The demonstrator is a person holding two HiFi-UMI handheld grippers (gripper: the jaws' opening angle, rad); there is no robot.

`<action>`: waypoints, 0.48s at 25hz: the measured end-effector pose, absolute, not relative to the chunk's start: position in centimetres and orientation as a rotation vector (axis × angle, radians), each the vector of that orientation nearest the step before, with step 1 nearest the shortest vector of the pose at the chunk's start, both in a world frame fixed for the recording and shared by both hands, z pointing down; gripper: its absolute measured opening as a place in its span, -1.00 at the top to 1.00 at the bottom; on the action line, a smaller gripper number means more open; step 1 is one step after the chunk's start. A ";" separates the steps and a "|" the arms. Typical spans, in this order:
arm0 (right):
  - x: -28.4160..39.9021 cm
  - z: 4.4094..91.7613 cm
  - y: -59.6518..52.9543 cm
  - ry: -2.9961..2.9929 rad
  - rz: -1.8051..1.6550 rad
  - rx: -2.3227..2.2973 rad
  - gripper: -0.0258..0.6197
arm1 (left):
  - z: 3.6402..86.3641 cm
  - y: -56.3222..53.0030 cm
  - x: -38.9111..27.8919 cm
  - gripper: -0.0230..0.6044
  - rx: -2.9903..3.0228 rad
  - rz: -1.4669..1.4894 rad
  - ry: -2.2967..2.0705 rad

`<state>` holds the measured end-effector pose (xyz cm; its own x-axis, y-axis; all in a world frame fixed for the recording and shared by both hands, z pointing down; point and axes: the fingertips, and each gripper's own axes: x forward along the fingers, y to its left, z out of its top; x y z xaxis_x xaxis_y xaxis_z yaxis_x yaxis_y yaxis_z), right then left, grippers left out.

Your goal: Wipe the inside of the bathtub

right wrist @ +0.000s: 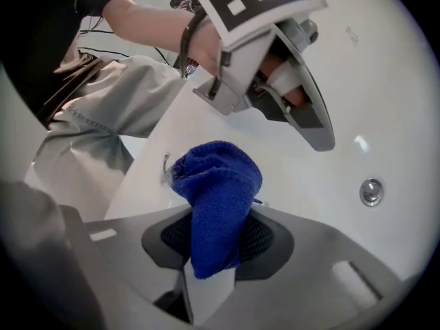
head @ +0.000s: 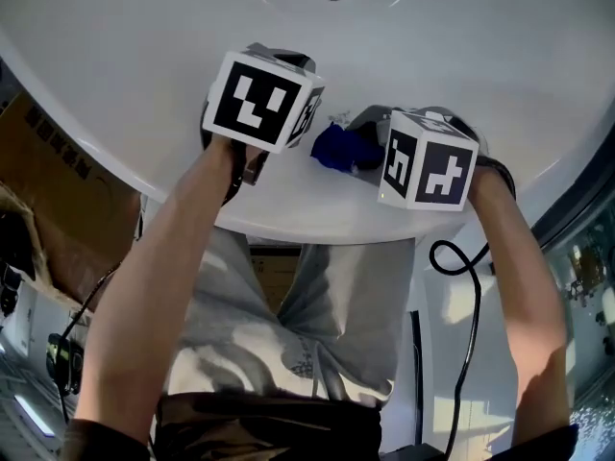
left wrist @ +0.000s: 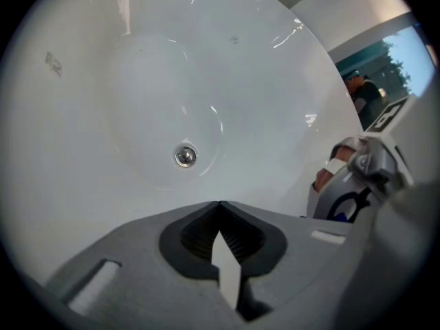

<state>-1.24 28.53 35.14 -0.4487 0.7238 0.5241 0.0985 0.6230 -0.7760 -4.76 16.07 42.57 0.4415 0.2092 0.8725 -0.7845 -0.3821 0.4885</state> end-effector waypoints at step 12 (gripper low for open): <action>-2.7 26.8 31.2 -2.058 0.893 -0.643 0.54 | 40.5 18.4 -2.5 0.92 1.687 1.172 -0.477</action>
<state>-2.71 31.20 26.80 -0.5629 0.6874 0.4590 0.1340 0.6239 -0.7699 -2.47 18.35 40.47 0.4557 0.2038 0.8665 -0.7507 -0.4351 0.4971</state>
